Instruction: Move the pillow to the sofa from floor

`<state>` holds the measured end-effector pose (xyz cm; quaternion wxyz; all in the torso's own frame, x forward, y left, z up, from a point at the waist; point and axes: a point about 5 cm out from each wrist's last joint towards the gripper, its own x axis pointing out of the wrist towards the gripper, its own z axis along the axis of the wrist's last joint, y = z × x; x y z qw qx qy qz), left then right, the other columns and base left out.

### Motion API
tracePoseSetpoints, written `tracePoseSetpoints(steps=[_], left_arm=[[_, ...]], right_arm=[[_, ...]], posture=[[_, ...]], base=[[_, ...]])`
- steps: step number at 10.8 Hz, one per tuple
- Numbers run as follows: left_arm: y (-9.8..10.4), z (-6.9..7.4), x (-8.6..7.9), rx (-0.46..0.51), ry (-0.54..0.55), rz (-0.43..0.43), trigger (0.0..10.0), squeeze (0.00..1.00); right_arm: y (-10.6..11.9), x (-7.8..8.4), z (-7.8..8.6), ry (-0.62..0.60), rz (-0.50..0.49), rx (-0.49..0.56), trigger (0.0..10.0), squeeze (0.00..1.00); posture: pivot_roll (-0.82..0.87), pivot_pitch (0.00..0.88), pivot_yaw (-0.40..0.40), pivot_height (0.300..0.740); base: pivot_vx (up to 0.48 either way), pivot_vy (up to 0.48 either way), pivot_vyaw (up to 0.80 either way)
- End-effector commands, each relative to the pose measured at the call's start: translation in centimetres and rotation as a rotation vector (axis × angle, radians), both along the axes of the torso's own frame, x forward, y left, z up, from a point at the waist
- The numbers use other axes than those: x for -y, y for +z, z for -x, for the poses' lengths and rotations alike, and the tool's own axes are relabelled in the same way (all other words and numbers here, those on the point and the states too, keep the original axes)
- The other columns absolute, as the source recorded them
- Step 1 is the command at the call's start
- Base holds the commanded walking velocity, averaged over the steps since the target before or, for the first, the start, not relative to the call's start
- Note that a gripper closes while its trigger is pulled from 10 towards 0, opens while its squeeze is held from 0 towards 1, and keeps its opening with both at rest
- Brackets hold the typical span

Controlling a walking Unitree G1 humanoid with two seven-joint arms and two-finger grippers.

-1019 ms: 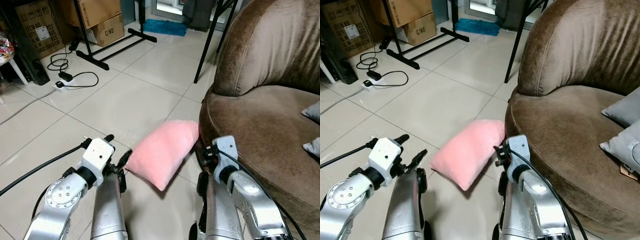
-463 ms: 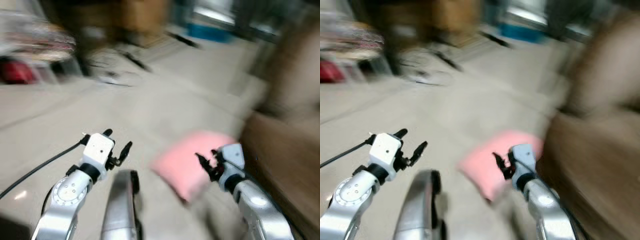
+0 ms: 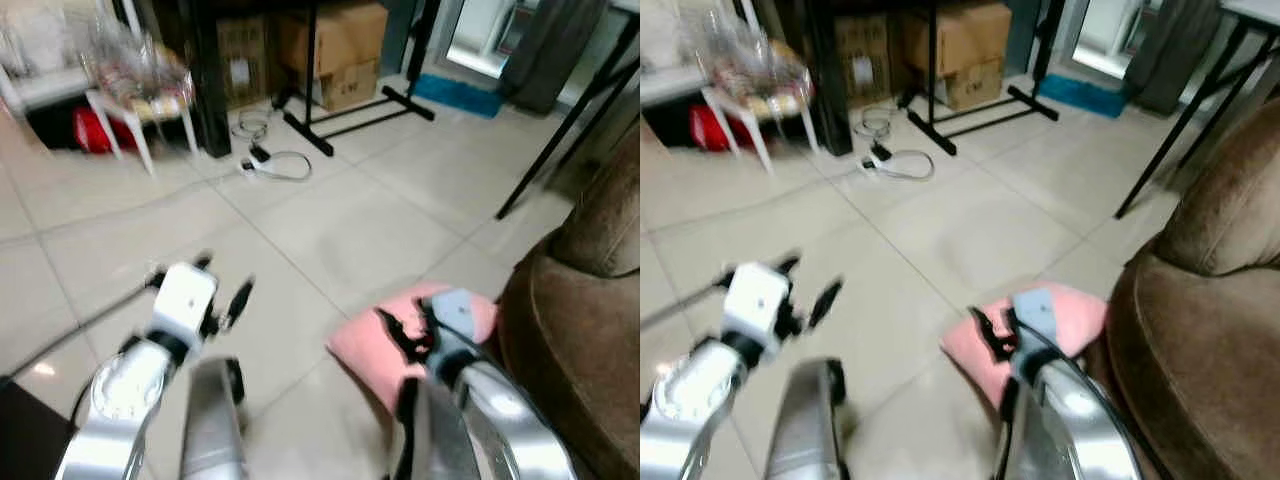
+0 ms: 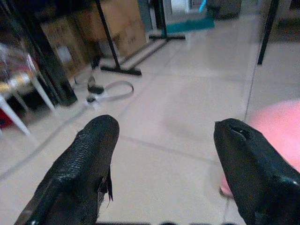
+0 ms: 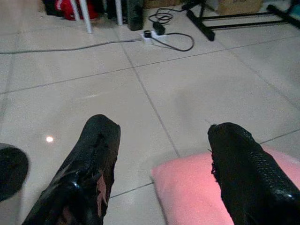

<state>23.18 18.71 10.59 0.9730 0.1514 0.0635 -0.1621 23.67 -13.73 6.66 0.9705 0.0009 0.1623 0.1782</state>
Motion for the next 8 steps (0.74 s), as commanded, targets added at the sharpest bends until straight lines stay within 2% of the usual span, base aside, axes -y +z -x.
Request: tracePoseSetpoints(steps=[1,3,4,7,8], left_arm=[[0.56,-0.17,0.35,0.026,-0.009,-0.009,10.0,0.0],[0.62,-0.39,0.18,0.028,0.002,-0.013,10.0,0.0],[0.63,-0.49,0.15,0.029,0.002,-0.004,10.0,0.0],[0.73,-0.72,0.37,0.03,-0.012,0.013,10.0,0.0],[0.79,-0.83,0.37,0.032,-0.015,0.012,10.0,0.0]], right_arm=[[-0.22,1.12,-0.16,-0.049,0.027,-0.015,10.0,0.0],[-0.13,2.02,-0.49,-0.153,0.044,0.015,10.0,0.0],[-0.33,1.81,-0.13,-0.159,0.019,-0.001,10.0,0.0],[-0.13,1.47,-0.12,-0.138,0.036,0.016,10.0,0.0],[-0.02,1.25,-0.17,-0.104,0.047,0.031,10.0,0.0]], posture=[[0.05,0.0,-0.019,0.432],[0.05,0.0,-0.026,0.432],[0.05,0.0,-0.024,0.432],[0.04,0.0,-0.014,0.432],[0.04,0.0,-0.011,0.432]], base=[[0.0,0.0,0.0],[0.0,0.0,0.0],[0.247,0.0,-0.77],[0.32,0.0,-0.78],[0.33,0.0,0.0]])
